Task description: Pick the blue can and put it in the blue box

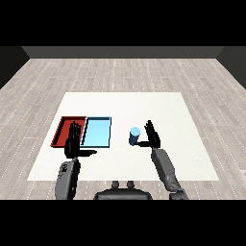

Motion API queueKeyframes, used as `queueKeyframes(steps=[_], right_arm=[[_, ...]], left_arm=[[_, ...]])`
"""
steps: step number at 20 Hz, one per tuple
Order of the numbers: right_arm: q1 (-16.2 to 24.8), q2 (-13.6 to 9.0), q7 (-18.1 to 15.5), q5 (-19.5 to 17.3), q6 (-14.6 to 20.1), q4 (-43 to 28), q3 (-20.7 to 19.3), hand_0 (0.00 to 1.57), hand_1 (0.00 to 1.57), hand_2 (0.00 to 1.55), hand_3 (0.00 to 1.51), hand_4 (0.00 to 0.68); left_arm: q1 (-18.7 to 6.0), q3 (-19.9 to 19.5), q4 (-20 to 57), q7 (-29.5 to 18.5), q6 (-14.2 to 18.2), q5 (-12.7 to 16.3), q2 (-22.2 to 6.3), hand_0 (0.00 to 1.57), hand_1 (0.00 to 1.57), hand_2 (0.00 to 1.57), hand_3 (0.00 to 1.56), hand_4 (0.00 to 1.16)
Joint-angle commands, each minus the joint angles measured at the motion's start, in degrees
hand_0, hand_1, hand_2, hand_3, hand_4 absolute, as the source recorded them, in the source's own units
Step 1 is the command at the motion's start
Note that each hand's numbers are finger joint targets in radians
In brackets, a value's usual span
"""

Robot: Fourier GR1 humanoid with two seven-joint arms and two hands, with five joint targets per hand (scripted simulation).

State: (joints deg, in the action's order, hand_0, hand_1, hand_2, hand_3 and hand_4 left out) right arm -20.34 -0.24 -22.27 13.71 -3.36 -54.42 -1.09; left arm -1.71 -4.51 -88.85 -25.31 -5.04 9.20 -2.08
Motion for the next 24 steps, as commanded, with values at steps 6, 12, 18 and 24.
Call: queueKeyframes(steps=[6, 12, 18, 24], right_arm=[[-1.6, 0.2, 0.6, 2.2, -1.2, 2.1, 1.0, 0.0, 0.0, 0.0, 0.0, 0.0], [-8.2, 0.2, -7.9, 4.8, 1.6, 15.0, 3.9, 0.0, 0.0, 0.0, 0.0, 0.0], [-10.7, 0.2, -7.9, 10.4, 5.9, 16.7, 10.8, 0.0, 0.0, 0.0, 0.0, 0.0], [-11.0, 0.2, -7.7, 9.8, 2.6, 17.7, 9.2, 0.0, 0.0, 0.0, 0.0, 0.0]], left_arm=[[1.7, -0.7, -0.6, -0.4, -1.2, 0.2, -1.4, 0.0, 0.0, 0.0, 0.0, 0.0], [4.3, 2.8, -7.6, 2.7, 2.2, -1.7, 1.6, 0.0, 0.0, 0.0, 0.0, 0.0], [1.6, -1.1, -5.2, 3.0, 0.2, 1.0, -1.4, 0.0, 0.0, 0.0, 0.0, 0.0], [0.6, -1.0, -2.6, 1.9, 0.4, 0.9, -0.8, 0.0, 0.0, 0.0, 0.0, 0.0]])
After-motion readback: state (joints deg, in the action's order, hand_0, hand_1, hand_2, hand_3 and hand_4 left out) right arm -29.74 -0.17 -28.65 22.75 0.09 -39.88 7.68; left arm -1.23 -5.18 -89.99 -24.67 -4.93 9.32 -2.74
